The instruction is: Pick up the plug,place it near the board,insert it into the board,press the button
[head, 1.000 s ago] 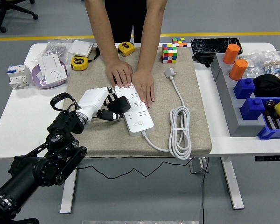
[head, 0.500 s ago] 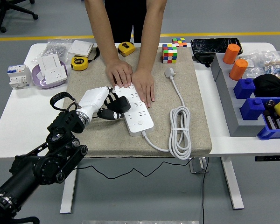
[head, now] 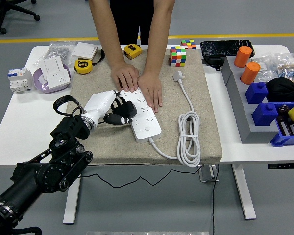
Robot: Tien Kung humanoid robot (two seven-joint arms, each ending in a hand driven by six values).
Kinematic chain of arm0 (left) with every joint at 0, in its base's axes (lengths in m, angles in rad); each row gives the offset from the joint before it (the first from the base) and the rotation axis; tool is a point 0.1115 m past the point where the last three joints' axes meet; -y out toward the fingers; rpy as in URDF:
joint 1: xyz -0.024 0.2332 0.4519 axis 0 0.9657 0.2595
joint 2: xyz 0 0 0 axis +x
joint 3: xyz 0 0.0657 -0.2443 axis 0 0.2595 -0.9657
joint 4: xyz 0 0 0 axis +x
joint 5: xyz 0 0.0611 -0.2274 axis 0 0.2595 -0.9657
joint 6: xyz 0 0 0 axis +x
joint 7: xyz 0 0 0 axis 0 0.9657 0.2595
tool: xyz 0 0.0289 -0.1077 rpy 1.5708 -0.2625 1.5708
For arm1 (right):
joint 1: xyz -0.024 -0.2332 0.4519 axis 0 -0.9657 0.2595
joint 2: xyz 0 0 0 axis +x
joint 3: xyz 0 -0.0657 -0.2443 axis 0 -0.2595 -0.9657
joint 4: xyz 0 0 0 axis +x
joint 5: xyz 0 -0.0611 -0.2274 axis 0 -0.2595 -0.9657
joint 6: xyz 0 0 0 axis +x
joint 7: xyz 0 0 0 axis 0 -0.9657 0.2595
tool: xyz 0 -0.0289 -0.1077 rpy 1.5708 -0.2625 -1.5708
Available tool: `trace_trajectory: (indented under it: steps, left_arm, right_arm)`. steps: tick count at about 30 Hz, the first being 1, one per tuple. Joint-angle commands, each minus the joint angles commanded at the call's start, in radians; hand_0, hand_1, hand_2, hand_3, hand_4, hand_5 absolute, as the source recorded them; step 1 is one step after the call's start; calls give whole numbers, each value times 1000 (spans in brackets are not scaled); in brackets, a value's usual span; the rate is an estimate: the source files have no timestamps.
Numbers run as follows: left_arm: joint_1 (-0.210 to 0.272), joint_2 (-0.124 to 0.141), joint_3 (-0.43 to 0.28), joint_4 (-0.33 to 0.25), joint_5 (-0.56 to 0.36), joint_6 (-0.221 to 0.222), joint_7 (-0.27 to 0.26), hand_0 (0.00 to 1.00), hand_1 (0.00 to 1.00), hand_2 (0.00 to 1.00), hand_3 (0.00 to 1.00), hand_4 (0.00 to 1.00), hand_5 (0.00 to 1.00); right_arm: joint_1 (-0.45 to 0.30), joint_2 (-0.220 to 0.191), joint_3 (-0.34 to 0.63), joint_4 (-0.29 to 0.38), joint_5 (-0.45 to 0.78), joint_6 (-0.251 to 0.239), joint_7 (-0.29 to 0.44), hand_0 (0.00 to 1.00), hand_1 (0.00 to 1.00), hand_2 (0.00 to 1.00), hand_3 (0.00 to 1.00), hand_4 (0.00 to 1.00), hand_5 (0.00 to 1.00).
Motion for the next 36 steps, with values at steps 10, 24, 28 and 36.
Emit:
trace_trajectory:
  steps: [10,24,28,36]
  left_arm:
    - [-2,0,-1,6,-1,12,-1,413,374,508,522,887,327]
    - [-5,0,3,9,27,24,-1,341,285,449,498,726,256]
    - [-6,0,5,10,31,15,1,333,271,414,466,678,216]
    - [-6,0,12,11,33,8,1,324,265,414,467,663,202]
  right_arm:
    - [0,0,3,0,-1,0,0,821,724,701,636,938,608]
    - [2,-1,3,0,-1,0,0,821,724,701,635,938,607]
    - [3,-1,5,0,-1,-1,0,821,724,701,635,937,607]
    - [3,-1,5,0,-1,-1,0,821,723,701,634,937,607]
